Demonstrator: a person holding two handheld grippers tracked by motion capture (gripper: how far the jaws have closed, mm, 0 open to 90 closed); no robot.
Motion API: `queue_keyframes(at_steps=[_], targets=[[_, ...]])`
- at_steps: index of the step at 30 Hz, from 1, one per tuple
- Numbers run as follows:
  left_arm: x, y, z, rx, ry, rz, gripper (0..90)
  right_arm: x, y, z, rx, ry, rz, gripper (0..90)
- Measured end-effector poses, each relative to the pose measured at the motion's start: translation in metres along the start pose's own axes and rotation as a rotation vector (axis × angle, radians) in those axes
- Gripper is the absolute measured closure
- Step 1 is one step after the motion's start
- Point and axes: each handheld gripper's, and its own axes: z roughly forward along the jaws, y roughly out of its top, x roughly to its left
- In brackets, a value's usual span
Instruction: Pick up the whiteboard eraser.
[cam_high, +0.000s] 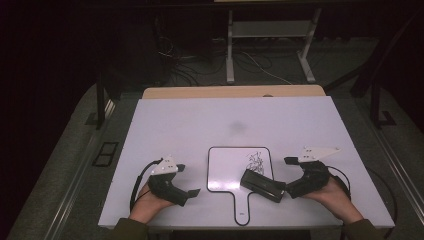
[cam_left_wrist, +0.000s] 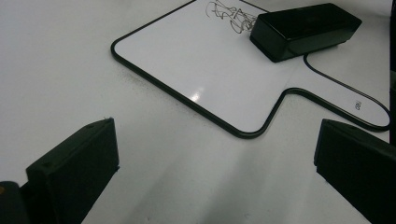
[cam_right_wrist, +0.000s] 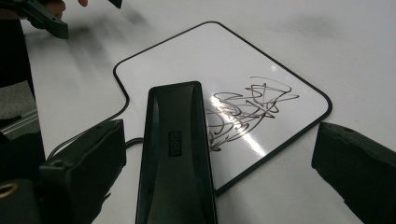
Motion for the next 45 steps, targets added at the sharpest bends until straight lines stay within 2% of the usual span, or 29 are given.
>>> queue_keyframes(at_steps=[22, 35, 40, 45], targets=[[0.0, 0.0, 0.0, -0.006, 0.003, -0.009, 0.0, 0.007, 0.015, 0.021, 0.059, 0.022, -0.04, 1.9], [0.0, 0.0, -0.001, -0.015, 0.002, -0.009, 0.0, 0.013, 0.028, 0.038, 0.118, 0.047, -0.059, 1.8], [0.001, 0.0, -0.001, -0.015, 0.003, -0.007, 0.0, 0.015, 0.033, 0.043, 0.124, 0.045, -0.065, 1.8], [0.001, 0.0, -0.002, -0.014, 0.002, -0.006, 0.0, 0.017, 0.035, 0.047, 0.153, 0.048, -0.07, 1.8]])
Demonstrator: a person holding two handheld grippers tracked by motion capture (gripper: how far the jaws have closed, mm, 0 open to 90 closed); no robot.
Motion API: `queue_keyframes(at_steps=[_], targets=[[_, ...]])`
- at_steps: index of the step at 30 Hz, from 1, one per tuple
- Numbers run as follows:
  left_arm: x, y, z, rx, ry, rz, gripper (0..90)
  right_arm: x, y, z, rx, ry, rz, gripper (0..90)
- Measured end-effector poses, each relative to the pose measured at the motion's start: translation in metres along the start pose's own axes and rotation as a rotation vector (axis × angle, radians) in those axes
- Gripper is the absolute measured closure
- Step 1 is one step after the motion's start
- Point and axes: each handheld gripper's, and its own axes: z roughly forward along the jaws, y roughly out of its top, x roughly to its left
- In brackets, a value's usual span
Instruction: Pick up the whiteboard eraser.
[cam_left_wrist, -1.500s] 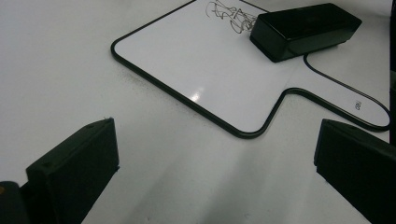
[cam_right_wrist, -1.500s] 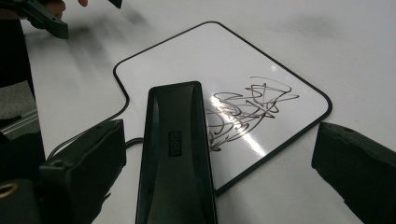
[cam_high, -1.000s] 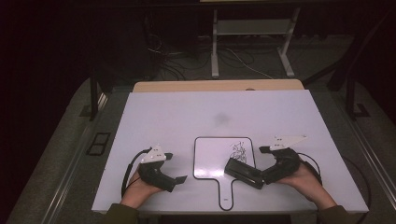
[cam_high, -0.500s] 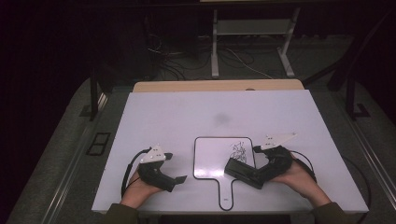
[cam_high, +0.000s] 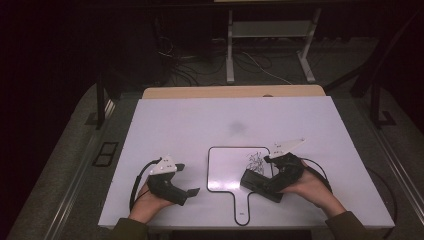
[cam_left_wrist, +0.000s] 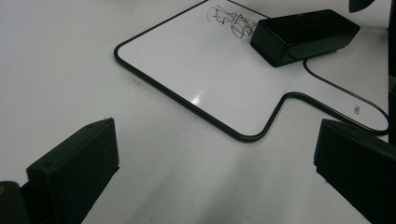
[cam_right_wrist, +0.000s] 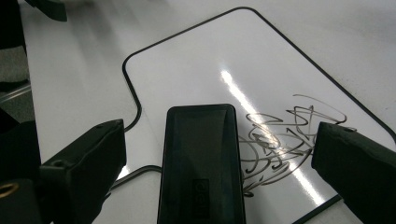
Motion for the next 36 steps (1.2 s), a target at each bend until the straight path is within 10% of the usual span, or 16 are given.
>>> queue_keyframes(at_steps=[36], targets=[[0.0, 0.0, -0.001, 0.003, 0.001, 0.004, 0.0, 0.014, -0.013, 0.021, 0.21, -0.061, -0.099, 24.4]])
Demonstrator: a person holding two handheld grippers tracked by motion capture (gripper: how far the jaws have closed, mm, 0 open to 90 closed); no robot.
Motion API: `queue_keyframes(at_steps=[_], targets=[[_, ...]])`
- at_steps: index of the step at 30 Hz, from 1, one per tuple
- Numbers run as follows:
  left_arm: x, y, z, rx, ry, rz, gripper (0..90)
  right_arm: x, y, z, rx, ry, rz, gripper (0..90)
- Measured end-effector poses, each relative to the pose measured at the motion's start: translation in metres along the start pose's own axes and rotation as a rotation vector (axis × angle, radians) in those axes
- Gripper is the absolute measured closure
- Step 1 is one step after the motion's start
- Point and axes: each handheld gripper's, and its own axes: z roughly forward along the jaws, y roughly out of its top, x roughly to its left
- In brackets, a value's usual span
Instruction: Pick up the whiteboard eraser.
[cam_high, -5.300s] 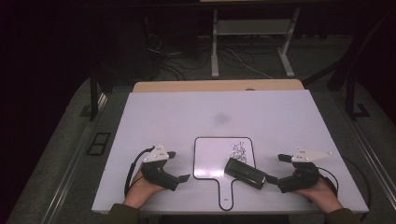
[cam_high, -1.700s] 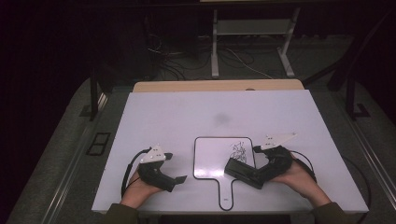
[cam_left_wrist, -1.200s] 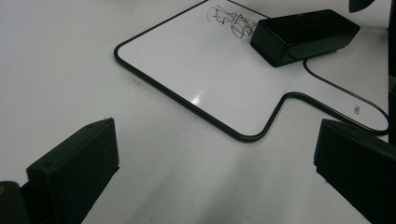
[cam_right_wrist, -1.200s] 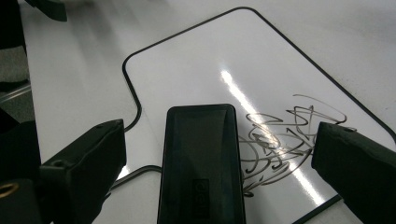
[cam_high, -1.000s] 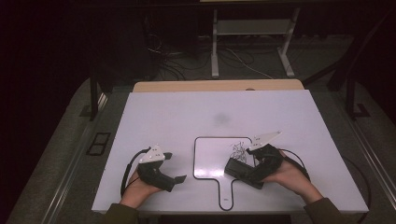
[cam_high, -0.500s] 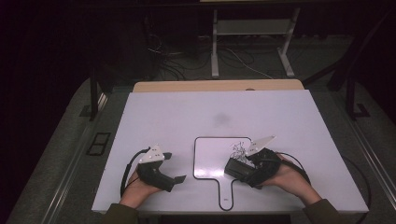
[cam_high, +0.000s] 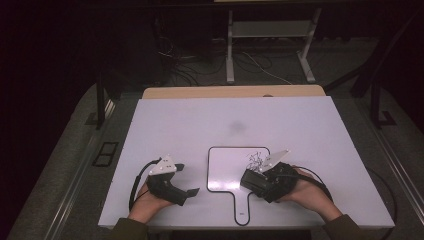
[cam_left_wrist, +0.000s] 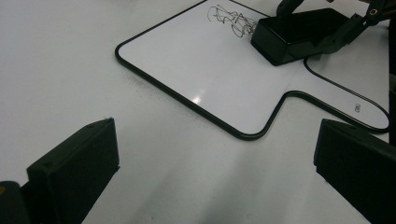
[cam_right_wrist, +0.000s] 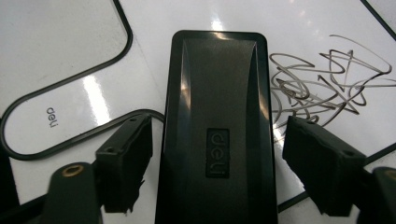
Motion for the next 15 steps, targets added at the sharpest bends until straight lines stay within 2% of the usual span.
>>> queue_keyframes(at_steps=[1, 2, 4, 15], targets=[[0.0001, 0.0, 0.0001, 0.001, 0.001, 0.002, 0.0, -0.0007, -0.0005, 0.0015, 0.016, -0.014, -0.028, 25.5], [0.0001, 0.0, 0.0002, 0.001, 0.0, 0.002, 0.0, 0.0008, -0.0004, 0.002, 0.016, -0.009, -0.015, 25.6], [0.0, 0.0, 0.0002, 0.002, 0.0, 0.003, 0.0, 0.0017, -0.0006, 0.003, 0.023, -0.007, -0.019, 30.7], [0.0001, -0.0002, 0.0001, 0.001, -0.001, 0.001, 0.0, 0.0027, -0.0012, 0.0035, 0.032, -0.012, -0.028, 36.7]])
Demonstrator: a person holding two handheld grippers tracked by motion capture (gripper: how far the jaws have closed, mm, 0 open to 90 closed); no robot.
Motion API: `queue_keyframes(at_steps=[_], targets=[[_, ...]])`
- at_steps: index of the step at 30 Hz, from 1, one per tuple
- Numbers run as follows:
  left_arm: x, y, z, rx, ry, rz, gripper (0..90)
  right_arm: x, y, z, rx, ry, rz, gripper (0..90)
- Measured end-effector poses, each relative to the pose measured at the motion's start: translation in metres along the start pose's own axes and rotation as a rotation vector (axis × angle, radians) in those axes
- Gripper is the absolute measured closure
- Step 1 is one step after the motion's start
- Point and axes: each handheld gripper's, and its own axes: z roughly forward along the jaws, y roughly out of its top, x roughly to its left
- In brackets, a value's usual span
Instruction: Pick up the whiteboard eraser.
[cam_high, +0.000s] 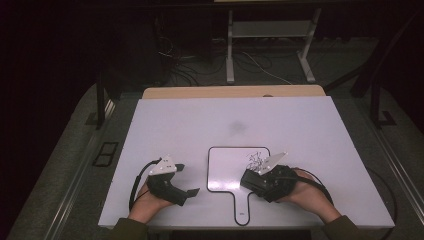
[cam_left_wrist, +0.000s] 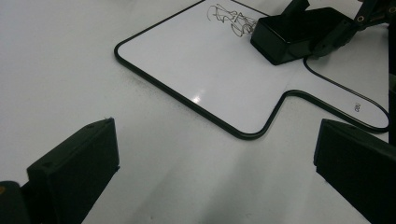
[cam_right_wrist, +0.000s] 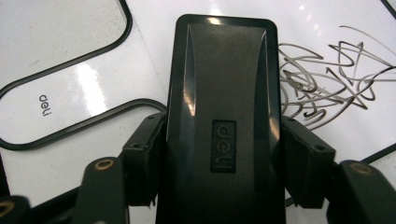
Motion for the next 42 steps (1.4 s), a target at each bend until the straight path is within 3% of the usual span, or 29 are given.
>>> queue_keyframes(at_steps=[14, 23, 42], targets=[[0.0, 0.0, 0.0, 0.001, -0.002, -0.001, 0.0, -0.002, 0.0, -0.001, 0.013, -0.004, -0.002, 38.0], [-0.001, 0.0, 0.001, 0.002, -0.009, 0.003, 0.0, -0.004, 0.0, -0.003, 0.016, 0.023, 0.018, 38.3], [0.0, -0.002, 0.001, -0.001, -0.017, 0.0, 0.0, -0.01, 0.0, -0.019, -0.043, 0.026, 0.067, 38.3]])
